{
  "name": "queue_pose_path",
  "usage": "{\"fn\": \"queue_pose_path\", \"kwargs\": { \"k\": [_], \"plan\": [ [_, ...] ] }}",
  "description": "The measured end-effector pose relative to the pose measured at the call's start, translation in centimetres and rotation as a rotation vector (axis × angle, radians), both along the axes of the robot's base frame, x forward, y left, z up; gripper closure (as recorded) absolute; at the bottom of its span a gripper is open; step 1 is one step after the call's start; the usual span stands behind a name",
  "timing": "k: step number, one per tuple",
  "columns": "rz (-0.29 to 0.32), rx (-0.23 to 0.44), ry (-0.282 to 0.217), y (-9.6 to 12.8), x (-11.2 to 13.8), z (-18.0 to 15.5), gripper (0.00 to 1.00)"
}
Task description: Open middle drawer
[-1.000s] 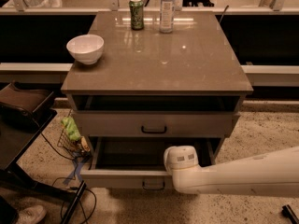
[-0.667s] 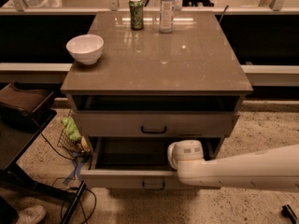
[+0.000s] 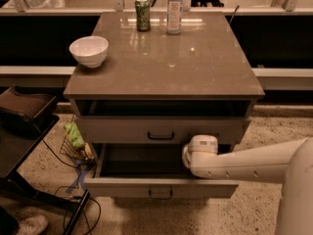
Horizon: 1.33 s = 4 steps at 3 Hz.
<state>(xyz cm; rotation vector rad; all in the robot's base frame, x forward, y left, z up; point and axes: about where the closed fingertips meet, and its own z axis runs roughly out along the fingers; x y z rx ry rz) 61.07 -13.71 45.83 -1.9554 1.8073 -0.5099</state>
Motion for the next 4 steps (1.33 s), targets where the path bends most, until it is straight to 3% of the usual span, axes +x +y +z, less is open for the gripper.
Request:
{"fn": "queue_pose_path", "kwargs": {
  "k": [2,3,4],
  "plan": [
    [-0.030,0.014,0.042,-0.7,-0.5,-1.8,1.00],
    [-0.052,0.047,0.100,-0.6,-2.0,-4.9,1.00],
    [-0.103,0.068,0.178,-1.7,-5.7,-7.5,1.00]
  ]
}}
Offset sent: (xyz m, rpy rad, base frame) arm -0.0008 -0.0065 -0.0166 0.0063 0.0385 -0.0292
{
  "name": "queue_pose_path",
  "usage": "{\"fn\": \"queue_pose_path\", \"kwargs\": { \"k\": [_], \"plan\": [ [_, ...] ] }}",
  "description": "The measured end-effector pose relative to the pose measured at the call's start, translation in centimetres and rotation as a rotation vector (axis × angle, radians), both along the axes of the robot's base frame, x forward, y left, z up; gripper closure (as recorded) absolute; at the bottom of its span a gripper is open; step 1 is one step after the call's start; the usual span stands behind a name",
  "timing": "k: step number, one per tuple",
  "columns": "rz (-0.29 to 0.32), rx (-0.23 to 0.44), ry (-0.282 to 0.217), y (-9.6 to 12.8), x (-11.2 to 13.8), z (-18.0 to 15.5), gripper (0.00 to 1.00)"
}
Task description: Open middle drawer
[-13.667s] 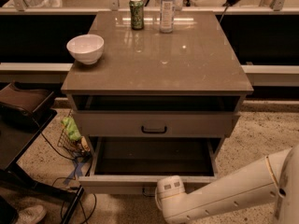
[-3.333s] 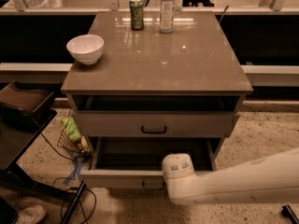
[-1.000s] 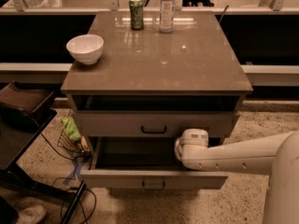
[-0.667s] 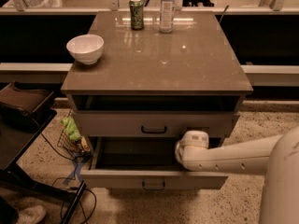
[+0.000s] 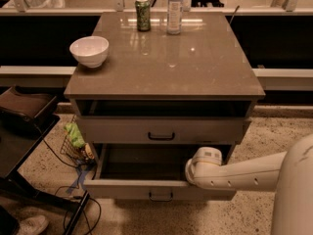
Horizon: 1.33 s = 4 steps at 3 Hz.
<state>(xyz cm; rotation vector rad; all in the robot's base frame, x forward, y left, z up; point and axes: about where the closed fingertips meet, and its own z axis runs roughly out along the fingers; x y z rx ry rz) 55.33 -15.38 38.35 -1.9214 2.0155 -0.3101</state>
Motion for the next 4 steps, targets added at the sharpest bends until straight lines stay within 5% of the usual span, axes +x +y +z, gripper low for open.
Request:
{"fn": "queue_pose_path", "kwargs": {
  "k": [2,3,4],
  "plan": [
    [-0.001,-0.001,0.005,0.0,0.0,0.8,1.00],
    [0.011,-0.017,0.017,1.0,2.2,1.5,1.00],
    [0.010,-0.068,0.066,0.8,2.8,2.1,1.00]
  ]
}}
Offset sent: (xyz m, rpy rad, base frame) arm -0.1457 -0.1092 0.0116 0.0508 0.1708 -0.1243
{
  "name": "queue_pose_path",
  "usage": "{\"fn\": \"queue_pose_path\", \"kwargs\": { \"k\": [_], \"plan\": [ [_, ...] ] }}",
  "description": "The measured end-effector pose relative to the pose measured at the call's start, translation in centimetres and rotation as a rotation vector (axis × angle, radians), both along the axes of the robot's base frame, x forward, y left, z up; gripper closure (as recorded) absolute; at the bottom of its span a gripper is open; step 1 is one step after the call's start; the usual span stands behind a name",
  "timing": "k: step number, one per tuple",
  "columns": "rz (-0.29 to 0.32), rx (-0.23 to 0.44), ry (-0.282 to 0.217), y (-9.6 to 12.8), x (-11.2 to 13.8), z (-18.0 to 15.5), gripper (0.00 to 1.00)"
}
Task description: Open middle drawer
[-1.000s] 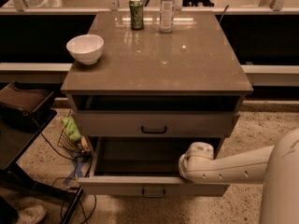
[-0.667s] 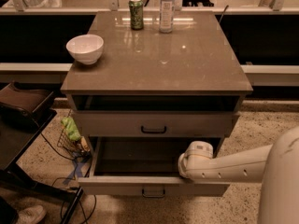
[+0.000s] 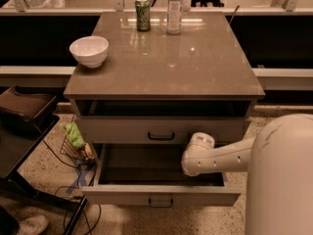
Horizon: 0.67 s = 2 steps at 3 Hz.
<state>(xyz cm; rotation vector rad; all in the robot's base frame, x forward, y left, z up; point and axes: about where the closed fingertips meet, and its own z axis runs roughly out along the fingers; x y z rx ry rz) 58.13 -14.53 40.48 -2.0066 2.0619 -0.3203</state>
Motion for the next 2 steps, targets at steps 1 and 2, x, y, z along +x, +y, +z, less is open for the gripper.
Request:
{"fn": "queue_pose_path", "kwargs": {
  "k": [1,2],
  "plan": [
    [-0.026,-0.034,0.034,-1.3,-1.7,0.8,1.00],
    [-0.115,-0.004,0.091,-4.3,-7.2,-0.1,1.00]
  ]
}}
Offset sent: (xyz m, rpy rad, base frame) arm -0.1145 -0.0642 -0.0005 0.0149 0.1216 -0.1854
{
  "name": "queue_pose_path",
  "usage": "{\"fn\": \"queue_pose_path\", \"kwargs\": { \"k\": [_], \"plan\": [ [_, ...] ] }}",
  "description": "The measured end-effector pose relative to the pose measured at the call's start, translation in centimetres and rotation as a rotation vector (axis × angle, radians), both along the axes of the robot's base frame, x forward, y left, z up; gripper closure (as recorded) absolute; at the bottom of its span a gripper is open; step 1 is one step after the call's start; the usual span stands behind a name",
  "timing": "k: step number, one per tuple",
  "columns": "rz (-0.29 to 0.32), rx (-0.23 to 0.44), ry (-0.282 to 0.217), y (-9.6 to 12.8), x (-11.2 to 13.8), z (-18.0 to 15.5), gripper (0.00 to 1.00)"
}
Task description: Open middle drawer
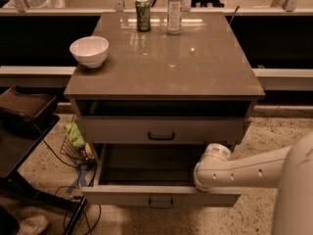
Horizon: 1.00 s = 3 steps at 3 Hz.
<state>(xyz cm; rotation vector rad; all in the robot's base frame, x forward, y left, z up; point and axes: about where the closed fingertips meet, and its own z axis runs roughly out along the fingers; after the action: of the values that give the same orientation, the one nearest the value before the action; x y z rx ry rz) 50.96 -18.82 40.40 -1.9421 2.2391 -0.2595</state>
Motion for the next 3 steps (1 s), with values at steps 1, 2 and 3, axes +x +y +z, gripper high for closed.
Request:
{"fn": "queue_pose_path", "kwargs": {
  "k": [1,2,3],
  "plan": [
    [-0.029,0.031,0.023,-1.0,-1.5,-0.8,1.00],
    [-0.025,0.033,0.034,-0.7,-1.3,-1.1,1.00],
    [-0.041,0.046,0.086,-0.5,-2.8,-2.4,1.00]
  ]
}}
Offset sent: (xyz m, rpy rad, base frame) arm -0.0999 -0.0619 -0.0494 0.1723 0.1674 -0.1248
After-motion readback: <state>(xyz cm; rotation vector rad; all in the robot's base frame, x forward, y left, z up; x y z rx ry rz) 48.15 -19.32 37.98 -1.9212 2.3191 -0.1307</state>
